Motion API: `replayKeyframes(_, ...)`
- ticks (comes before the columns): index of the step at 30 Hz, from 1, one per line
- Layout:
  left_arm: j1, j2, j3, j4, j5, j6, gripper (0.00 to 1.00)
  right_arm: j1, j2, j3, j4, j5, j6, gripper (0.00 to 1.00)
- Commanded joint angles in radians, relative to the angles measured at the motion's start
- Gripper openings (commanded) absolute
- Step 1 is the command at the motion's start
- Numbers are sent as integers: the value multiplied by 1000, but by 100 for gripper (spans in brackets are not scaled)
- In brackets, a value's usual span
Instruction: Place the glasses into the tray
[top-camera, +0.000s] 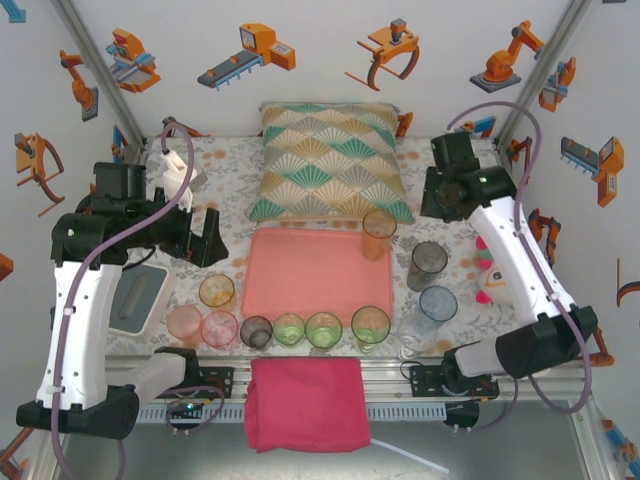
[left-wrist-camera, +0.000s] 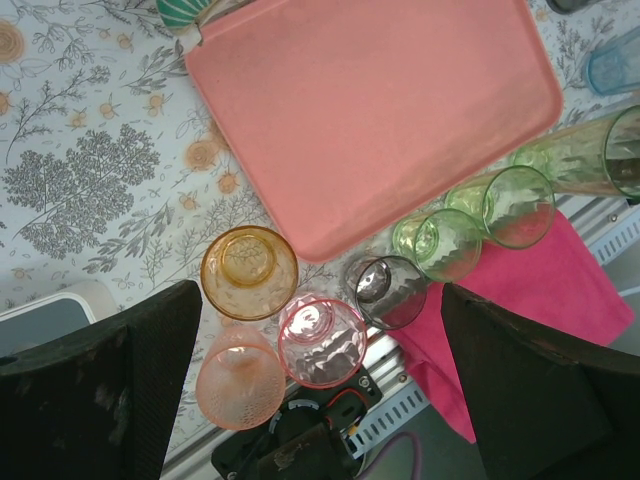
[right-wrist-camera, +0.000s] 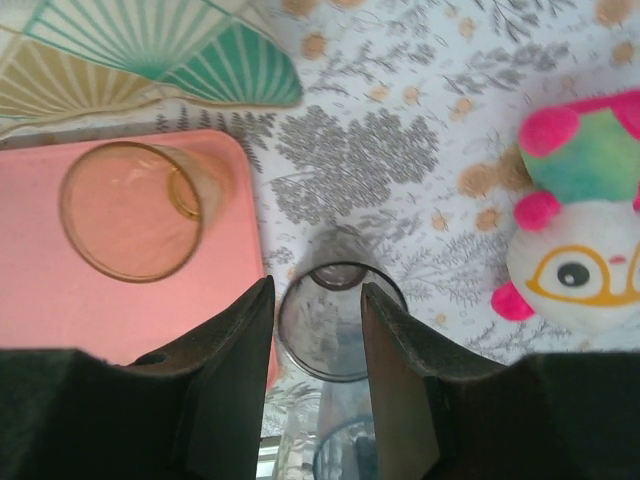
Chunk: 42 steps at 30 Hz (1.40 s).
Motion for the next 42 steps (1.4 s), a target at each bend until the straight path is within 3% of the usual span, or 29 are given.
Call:
replayKeyframes(1, 0, -13, -13, -15, 31, 29, 97, -35, -38, -73, -40, 0, 45, 40)
replayKeyframes(14, -4, 3, -10, -13, 53, 26, 97, -77, -141, -285, 44, -37, 104, 39)
replayKeyframes(42, -8, -1, -4, -29, 54, 21, 97, -98, -146, -441, 109, -6, 104, 33)
